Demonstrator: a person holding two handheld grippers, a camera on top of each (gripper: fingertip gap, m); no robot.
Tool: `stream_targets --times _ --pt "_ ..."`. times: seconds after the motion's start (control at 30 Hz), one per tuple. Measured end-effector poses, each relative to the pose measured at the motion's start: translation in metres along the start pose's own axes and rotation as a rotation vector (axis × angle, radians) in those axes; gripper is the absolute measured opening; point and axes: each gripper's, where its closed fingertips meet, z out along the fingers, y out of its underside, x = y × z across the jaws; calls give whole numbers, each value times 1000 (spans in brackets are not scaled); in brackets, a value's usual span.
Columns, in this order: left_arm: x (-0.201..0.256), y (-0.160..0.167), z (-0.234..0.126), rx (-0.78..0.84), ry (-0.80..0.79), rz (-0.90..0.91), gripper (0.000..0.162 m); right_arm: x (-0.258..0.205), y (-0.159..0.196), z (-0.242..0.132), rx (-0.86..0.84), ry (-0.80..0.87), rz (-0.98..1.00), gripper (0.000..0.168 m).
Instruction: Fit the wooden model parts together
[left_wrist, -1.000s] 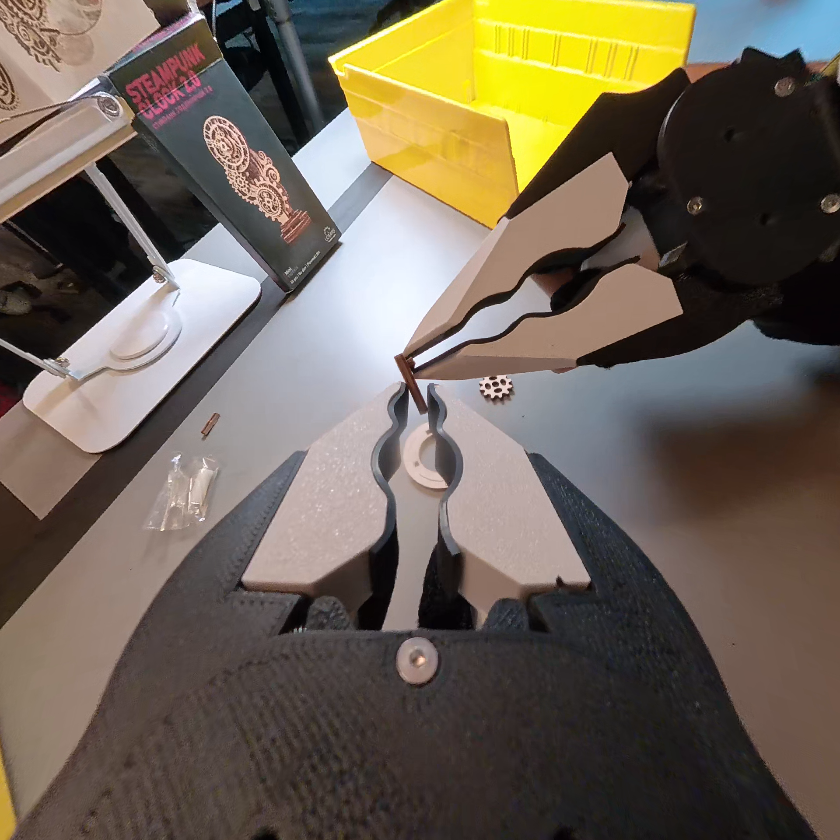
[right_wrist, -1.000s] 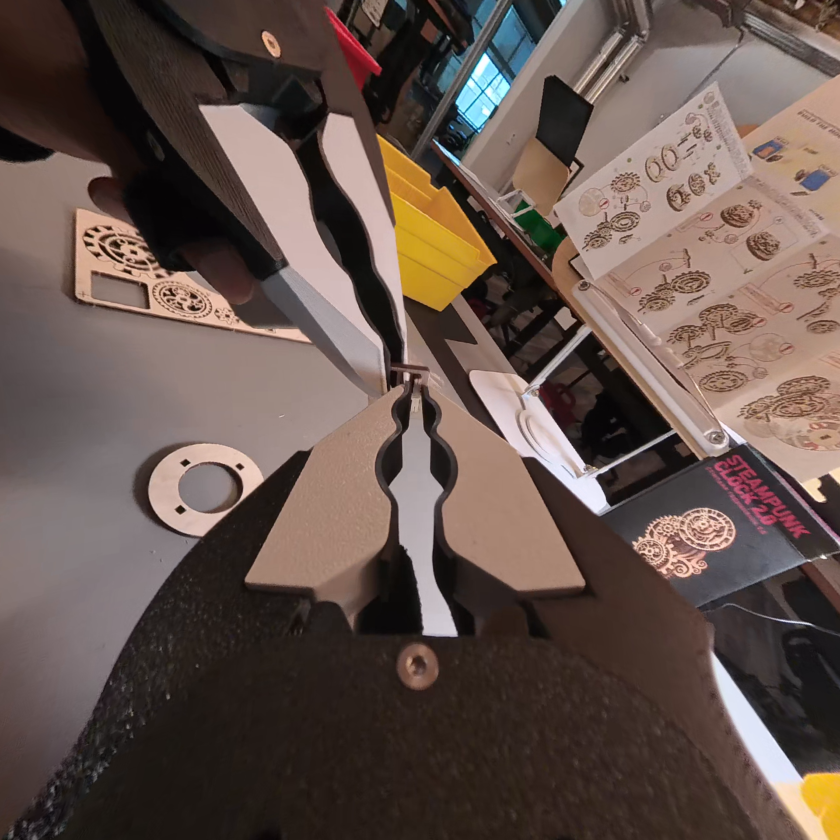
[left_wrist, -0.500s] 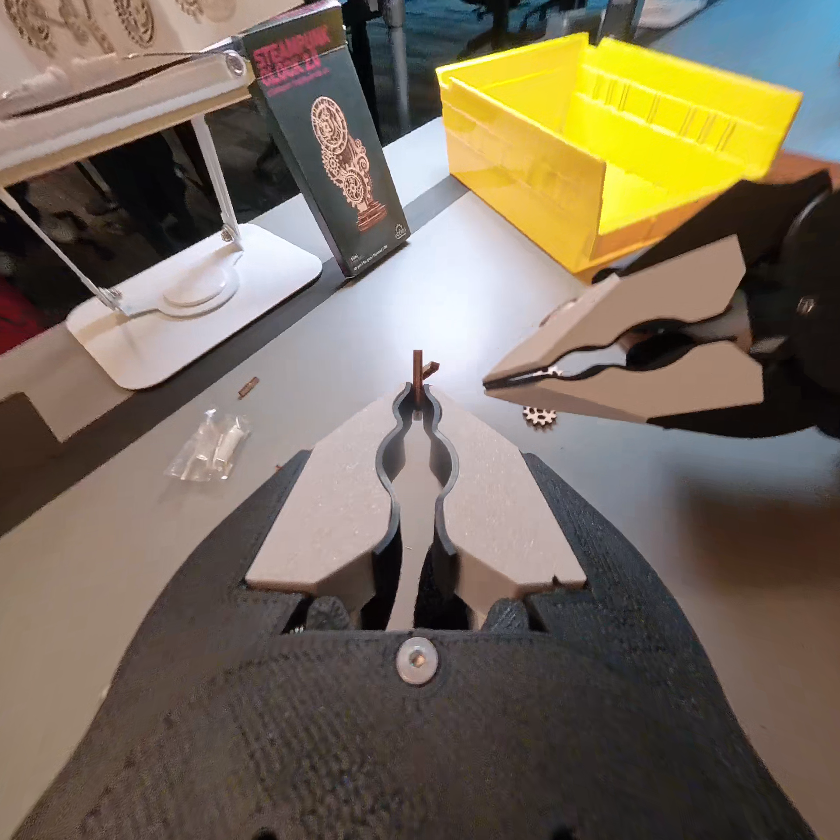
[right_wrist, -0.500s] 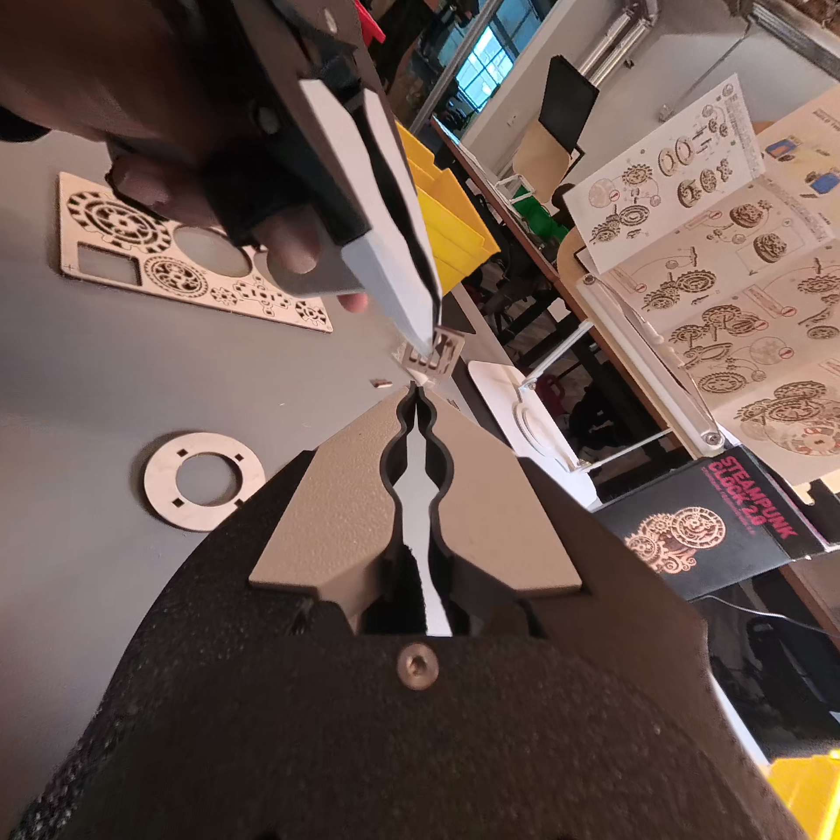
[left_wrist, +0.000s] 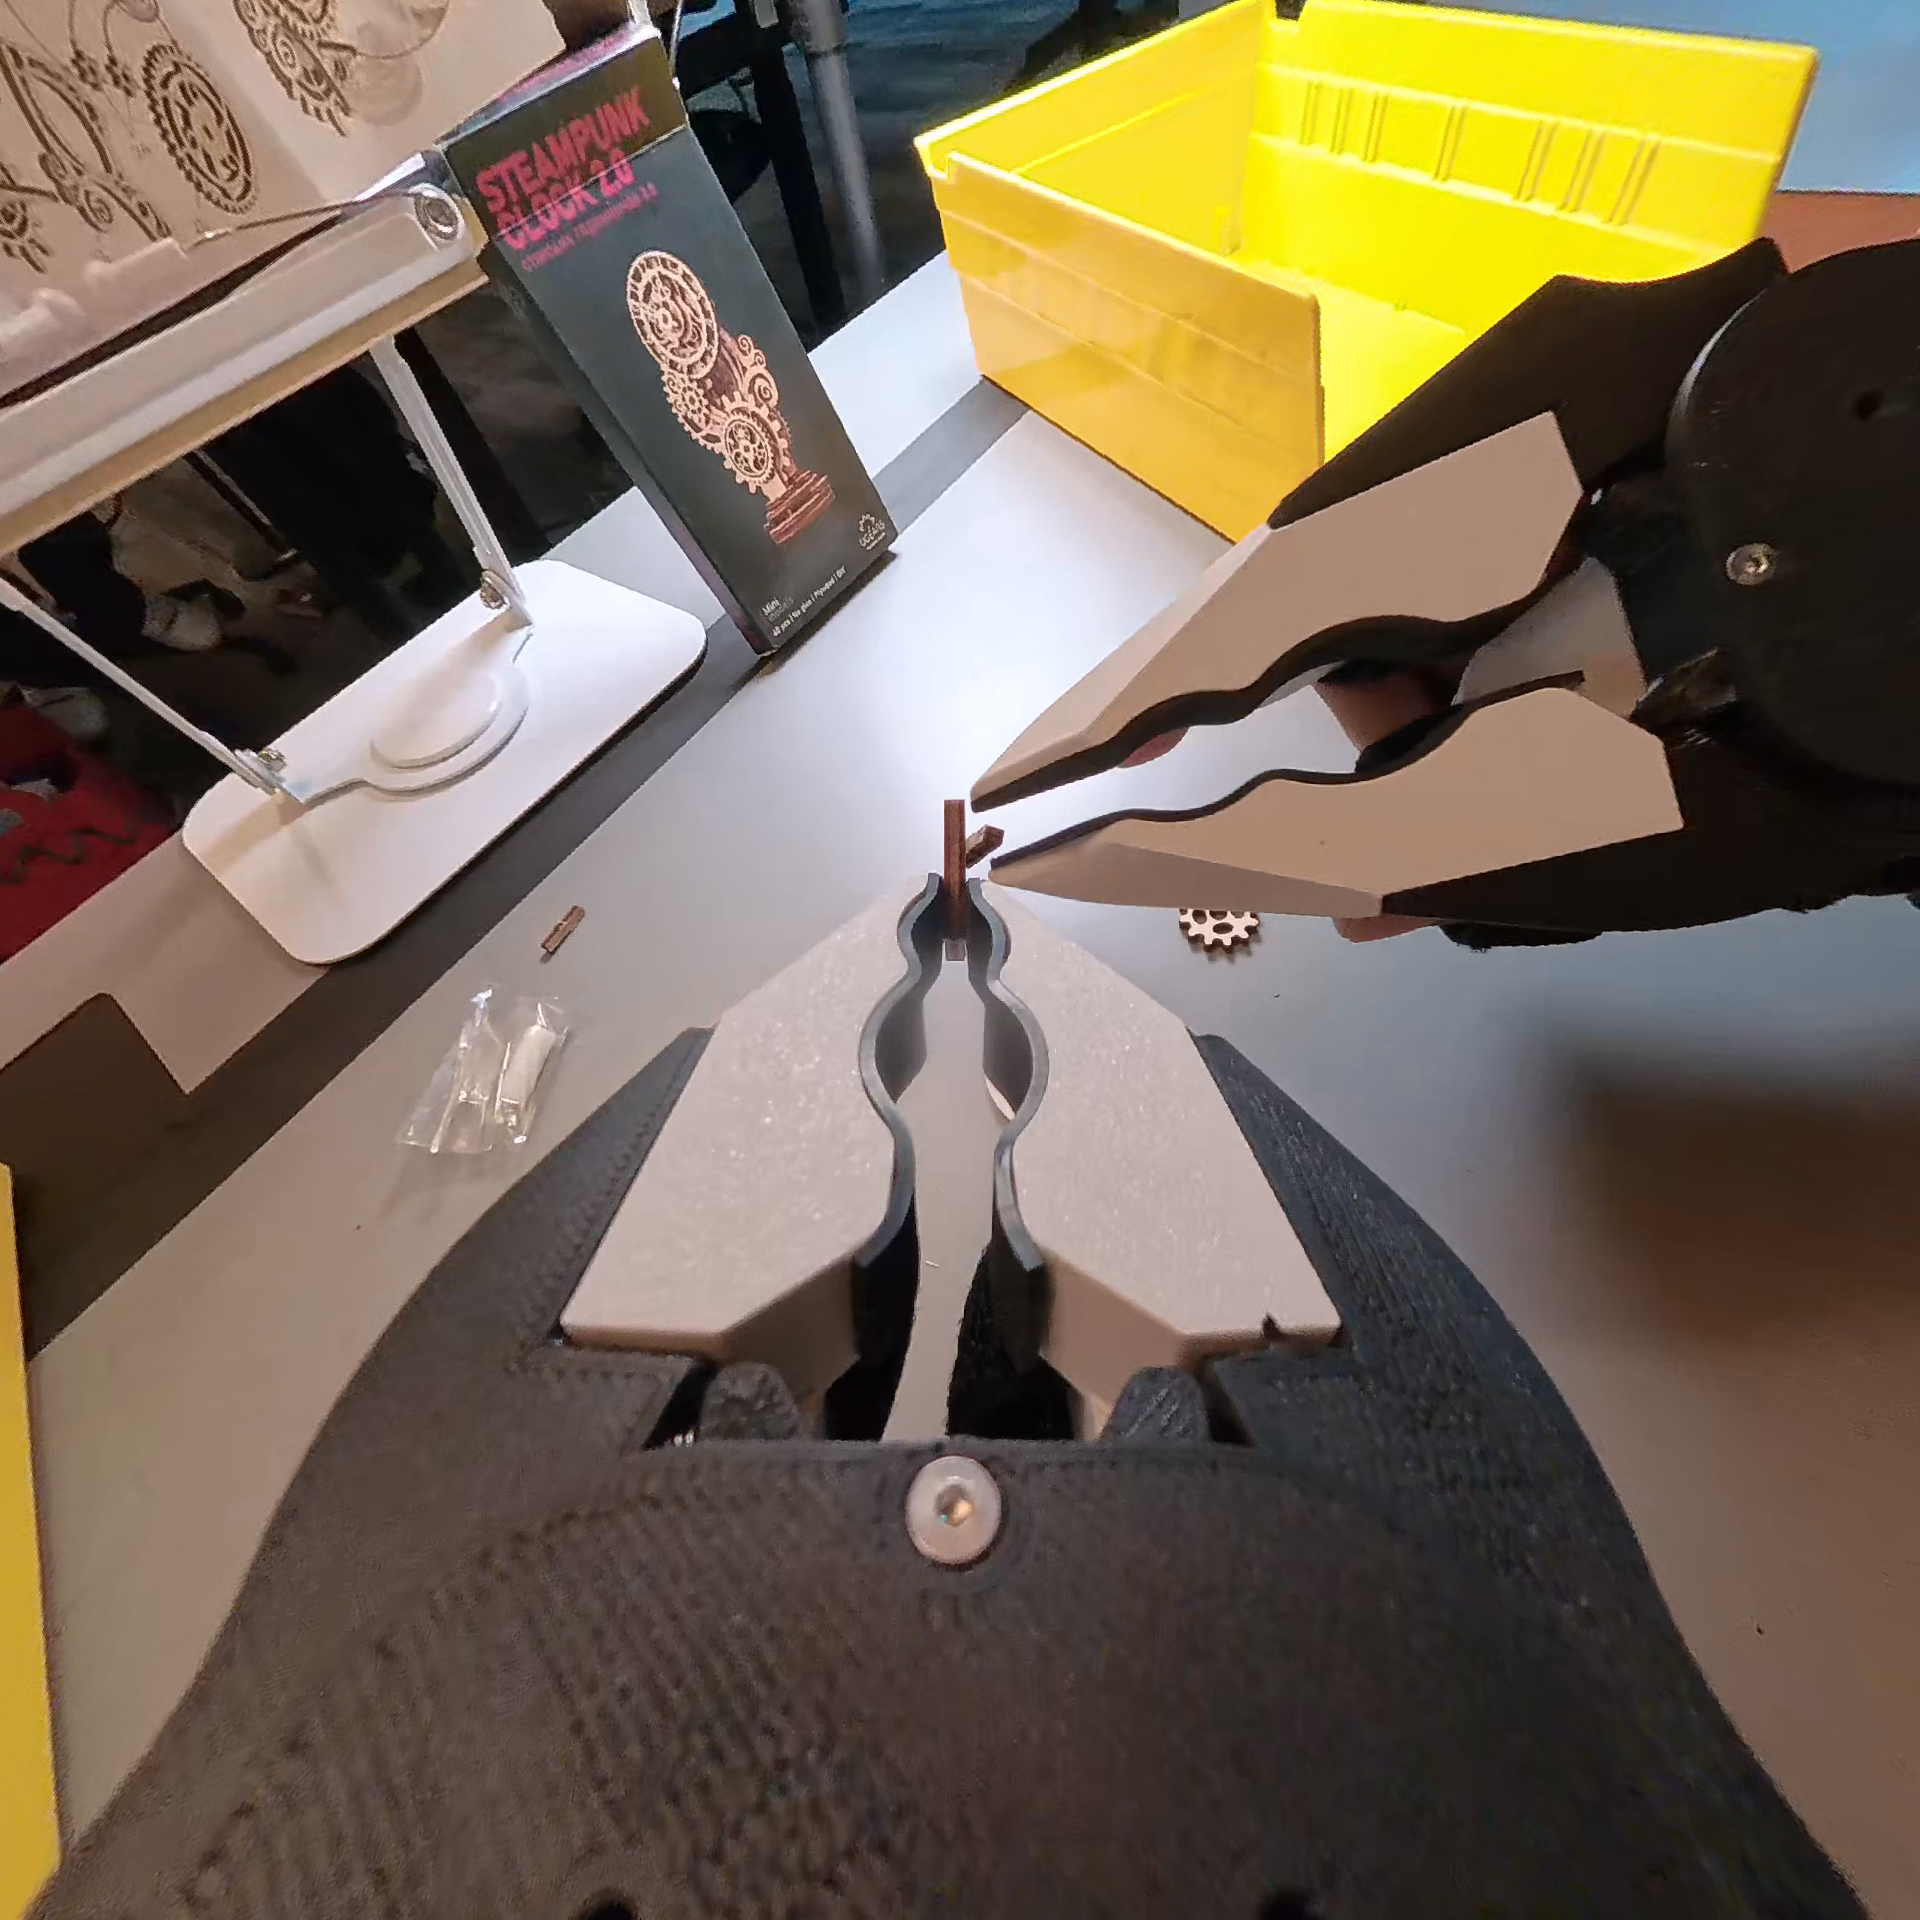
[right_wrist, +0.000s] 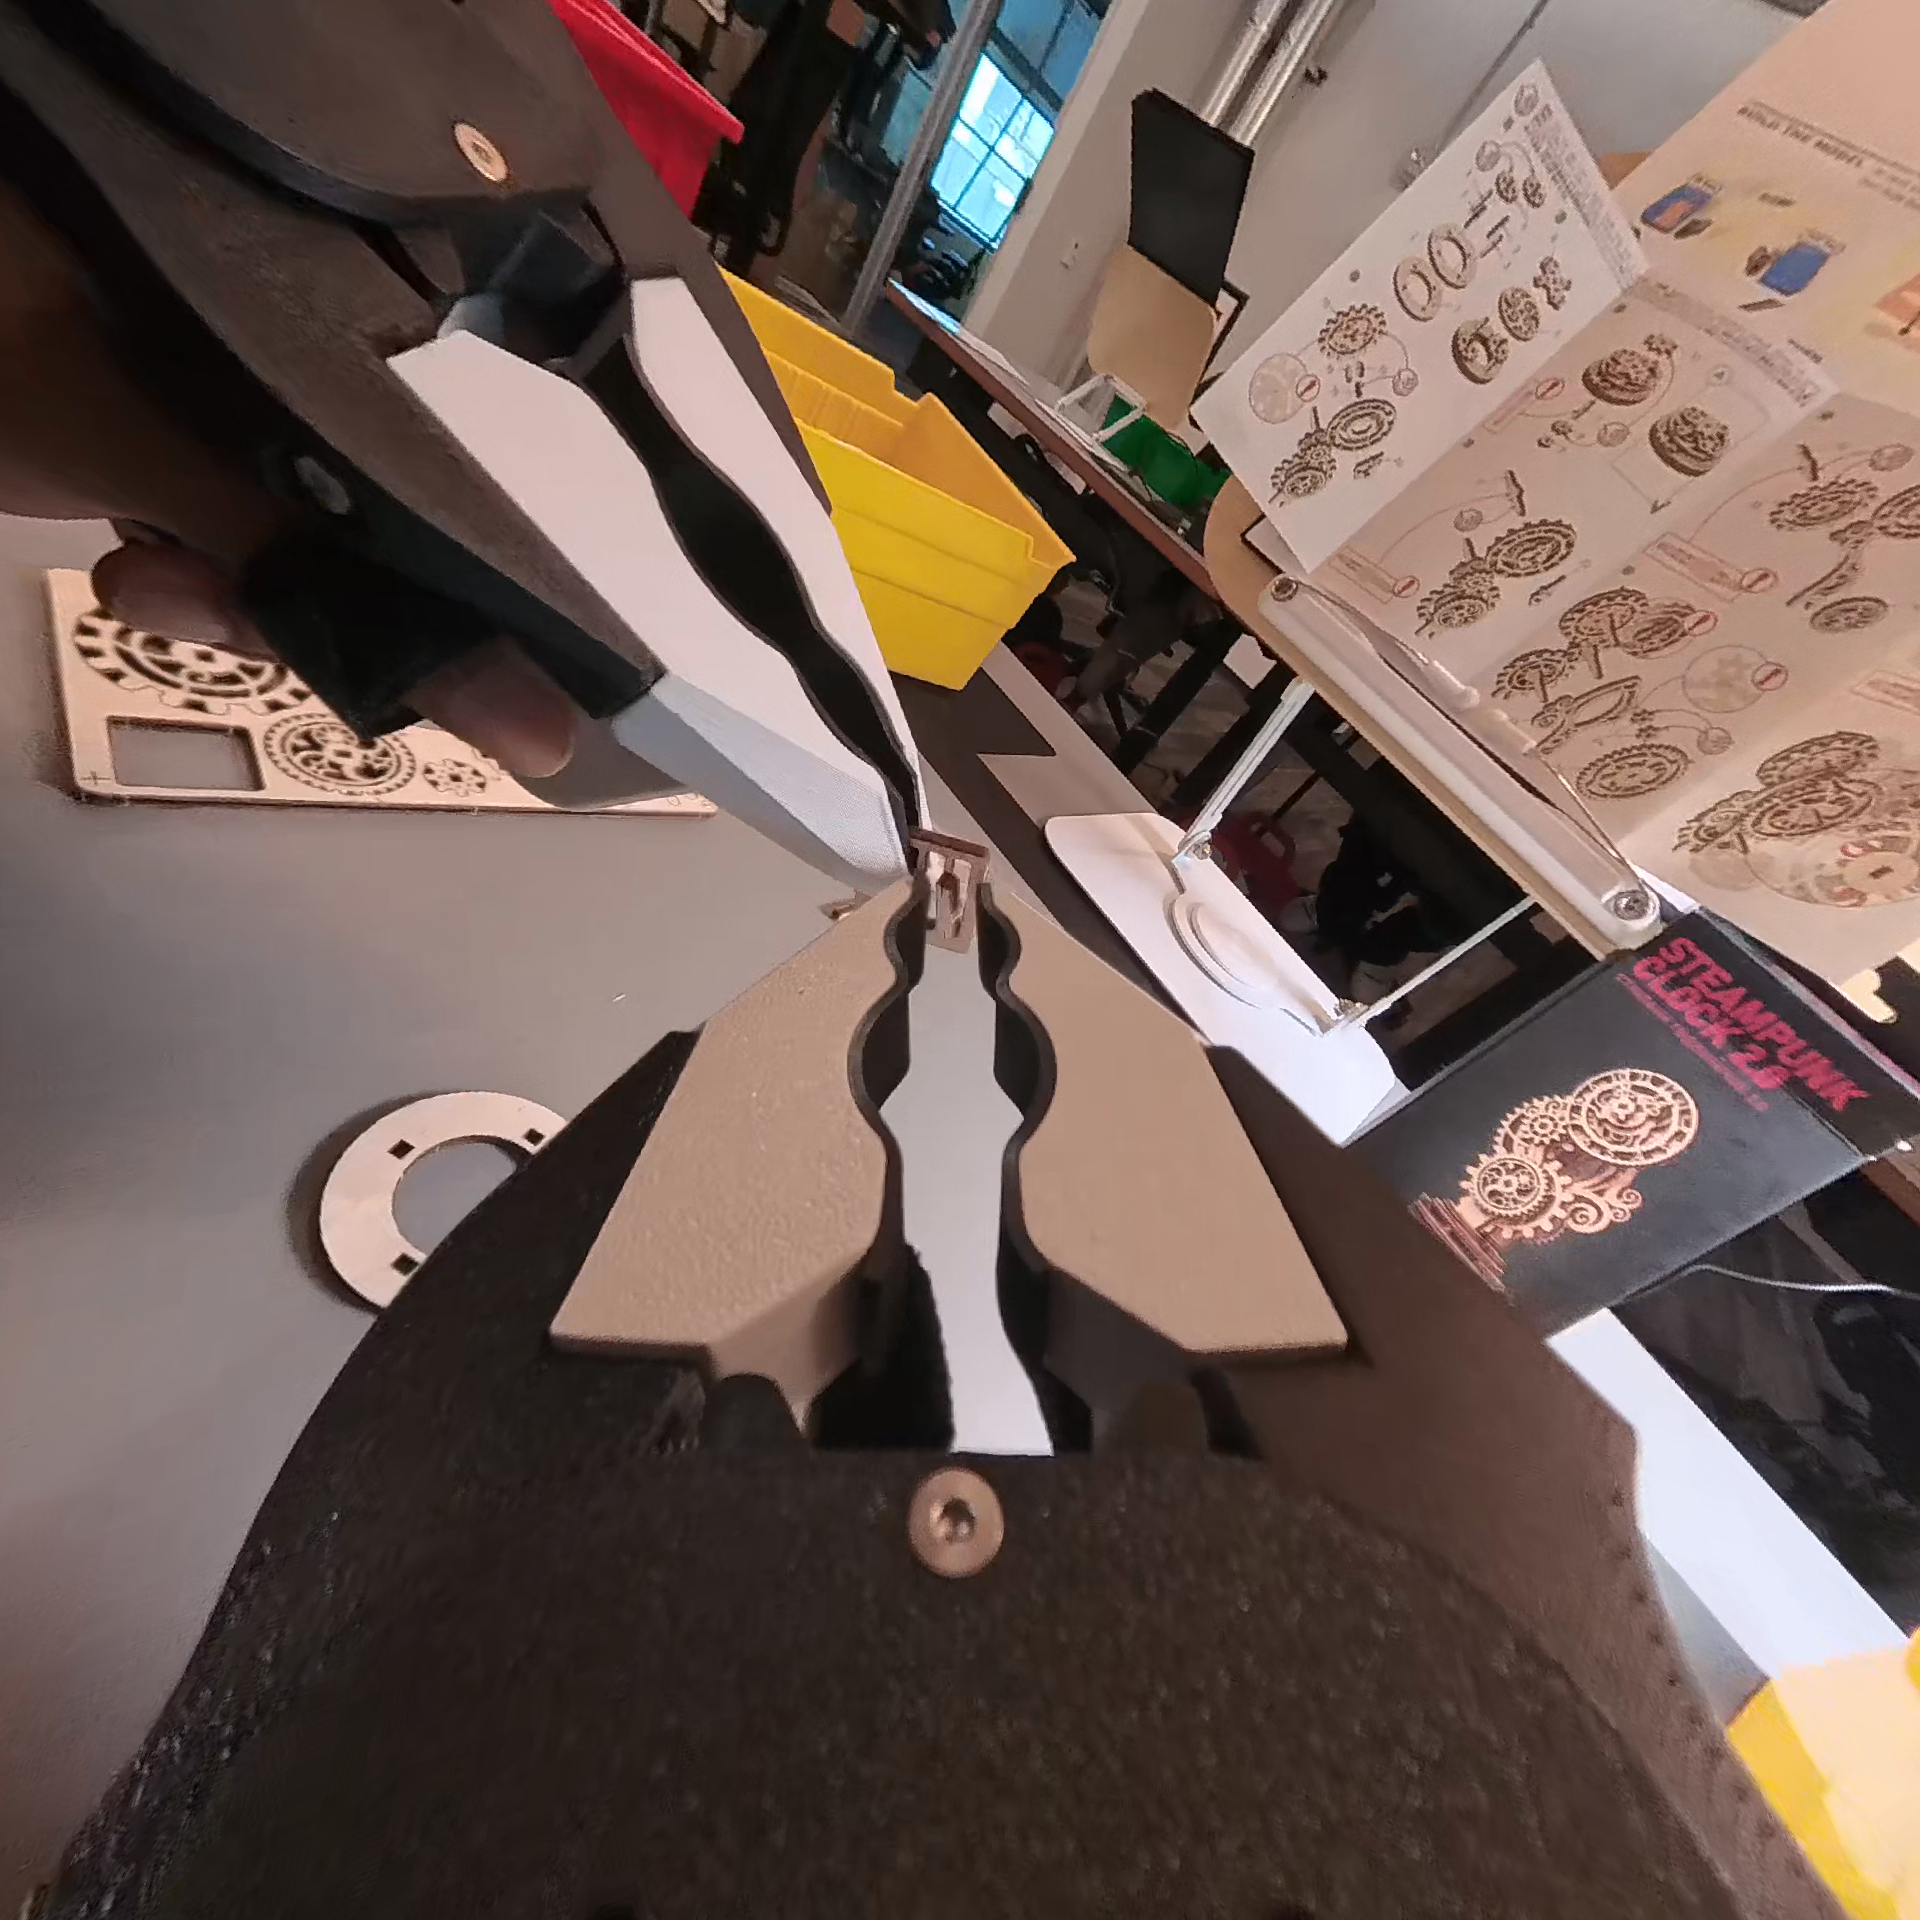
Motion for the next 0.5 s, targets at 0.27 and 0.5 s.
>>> stream_targets --times 0.27,0.5 --pt "-4 -5 -2 30 -42 -13 1 1 -1 -1 11 3 8 0" --pt "-22 -4 -8 52 -59 -74 2 -1 -9 -5 93 -31 29 0"
